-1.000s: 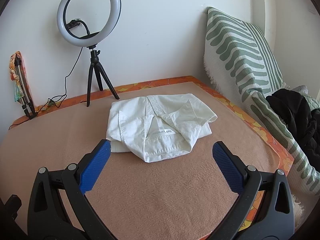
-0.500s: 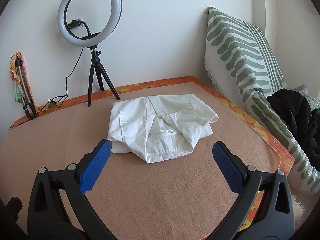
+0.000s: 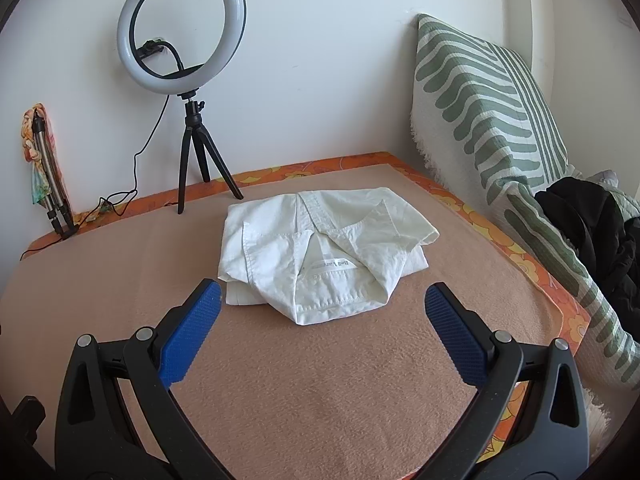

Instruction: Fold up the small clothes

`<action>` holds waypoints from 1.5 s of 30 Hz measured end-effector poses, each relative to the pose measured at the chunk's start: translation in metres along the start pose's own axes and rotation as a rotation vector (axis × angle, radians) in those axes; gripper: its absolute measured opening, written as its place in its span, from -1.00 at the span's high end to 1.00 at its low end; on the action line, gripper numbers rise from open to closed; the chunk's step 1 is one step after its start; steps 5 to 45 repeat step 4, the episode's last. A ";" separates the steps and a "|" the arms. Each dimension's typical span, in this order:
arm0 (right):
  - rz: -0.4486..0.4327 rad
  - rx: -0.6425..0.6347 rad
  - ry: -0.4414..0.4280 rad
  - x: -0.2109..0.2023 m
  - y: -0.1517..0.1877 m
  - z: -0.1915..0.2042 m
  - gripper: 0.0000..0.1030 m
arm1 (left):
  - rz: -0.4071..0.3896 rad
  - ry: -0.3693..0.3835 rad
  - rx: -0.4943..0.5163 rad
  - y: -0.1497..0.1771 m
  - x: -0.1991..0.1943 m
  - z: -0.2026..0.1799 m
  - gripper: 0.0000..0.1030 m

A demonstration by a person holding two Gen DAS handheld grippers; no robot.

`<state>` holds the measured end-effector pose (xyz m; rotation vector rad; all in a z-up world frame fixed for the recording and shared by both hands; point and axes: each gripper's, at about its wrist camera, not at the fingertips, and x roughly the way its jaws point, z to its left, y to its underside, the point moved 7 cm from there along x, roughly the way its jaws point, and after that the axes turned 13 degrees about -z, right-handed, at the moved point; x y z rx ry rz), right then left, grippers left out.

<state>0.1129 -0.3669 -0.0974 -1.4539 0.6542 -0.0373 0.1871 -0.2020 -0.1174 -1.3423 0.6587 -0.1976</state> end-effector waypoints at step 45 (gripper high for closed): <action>0.001 0.000 -0.001 0.000 0.000 0.000 -1.00 | -0.002 -0.003 -0.006 0.000 -0.002 0.001 -0.99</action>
